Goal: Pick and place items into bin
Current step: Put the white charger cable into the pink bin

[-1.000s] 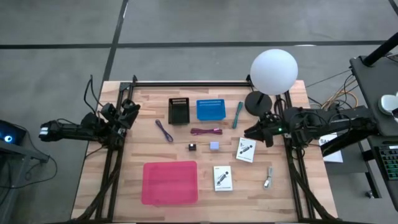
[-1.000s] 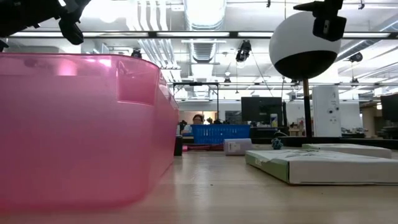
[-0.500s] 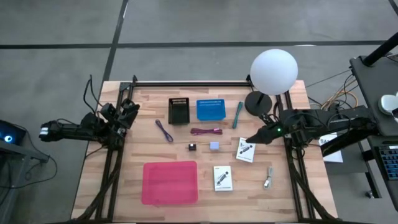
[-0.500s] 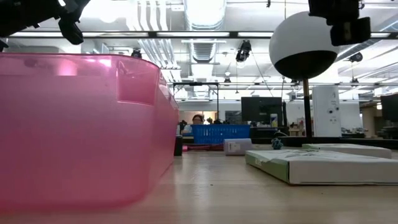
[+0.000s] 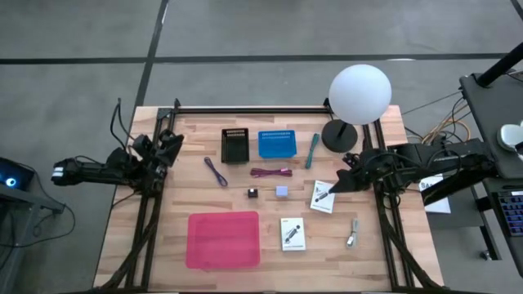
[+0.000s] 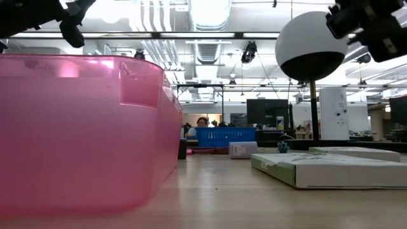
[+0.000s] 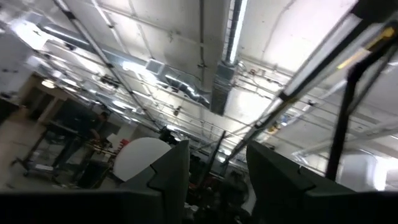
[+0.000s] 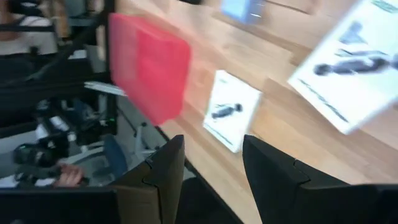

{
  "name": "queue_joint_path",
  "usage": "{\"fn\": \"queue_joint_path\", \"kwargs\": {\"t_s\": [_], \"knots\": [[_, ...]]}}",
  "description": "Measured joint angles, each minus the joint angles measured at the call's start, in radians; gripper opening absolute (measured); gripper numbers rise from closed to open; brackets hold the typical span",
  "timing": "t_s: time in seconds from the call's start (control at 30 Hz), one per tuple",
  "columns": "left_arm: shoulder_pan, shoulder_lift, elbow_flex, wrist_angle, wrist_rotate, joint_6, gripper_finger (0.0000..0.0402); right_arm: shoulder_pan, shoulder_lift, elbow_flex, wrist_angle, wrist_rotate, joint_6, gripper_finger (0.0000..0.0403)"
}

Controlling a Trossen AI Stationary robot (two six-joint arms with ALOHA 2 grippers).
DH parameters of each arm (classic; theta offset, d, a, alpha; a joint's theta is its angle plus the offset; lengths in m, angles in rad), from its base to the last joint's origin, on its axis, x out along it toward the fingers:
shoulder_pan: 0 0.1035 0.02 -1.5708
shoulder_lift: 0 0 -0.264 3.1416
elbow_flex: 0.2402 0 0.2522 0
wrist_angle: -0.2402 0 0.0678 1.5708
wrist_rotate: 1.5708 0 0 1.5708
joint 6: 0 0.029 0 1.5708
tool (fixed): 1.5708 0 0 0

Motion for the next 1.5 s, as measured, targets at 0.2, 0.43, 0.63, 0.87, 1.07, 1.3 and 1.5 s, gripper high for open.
{"fn": "queue_joint_path", "kwargs": {"t_s": [0.2, 0.43, 0.63, 0.87, 1.07, 1.3, 1.5], "knots": [[0.000, 0.000, 0.000, -0.001, -0.088, 0.006, 0.0144, 0.002, 0.001, 0.000, -0.073, -0.001, 0.059, 0.0151], [0.000, 0.000, -0.004, -0.007, -0.091, 0.010, 0.0144, 0.018, 0.051, 0.000, -0.119, -0.001, 0.186, 0.0150], [0.001, 0.000, -0.007, -0.010, -0.091, 0.010, 0.0144, 0.072, 0.163, 0.000, -0.121, -0.001, 0.257, 0.0150], [0.001, 0.000, -0.018, -0.010, -0.091, 0.010, 0.0144, 0.183, 0.264, 0.006, -0.121, -0.035, 0.398, 0.0150], [0.001, 0.000, -0.047, -0.011, -0.091, 0.002, 0.0144, 0.301, 0.316, 0.005, -0.135, -0.058, 0.531, 0.0150], [0.001, 0.000, -0.055, -0.009, -0.091, 0.001, 0.0144, 0.410, 0.379, 0.005, -0.136, -0.057, 0.597, 0.0150], [0.001, 0.000, -0.055, -0.009, -0.091, 0.001, 0.0144, 0.474, 0.433, 0.005, -0.113, -0.076, 0.570, 0.0150]]}}
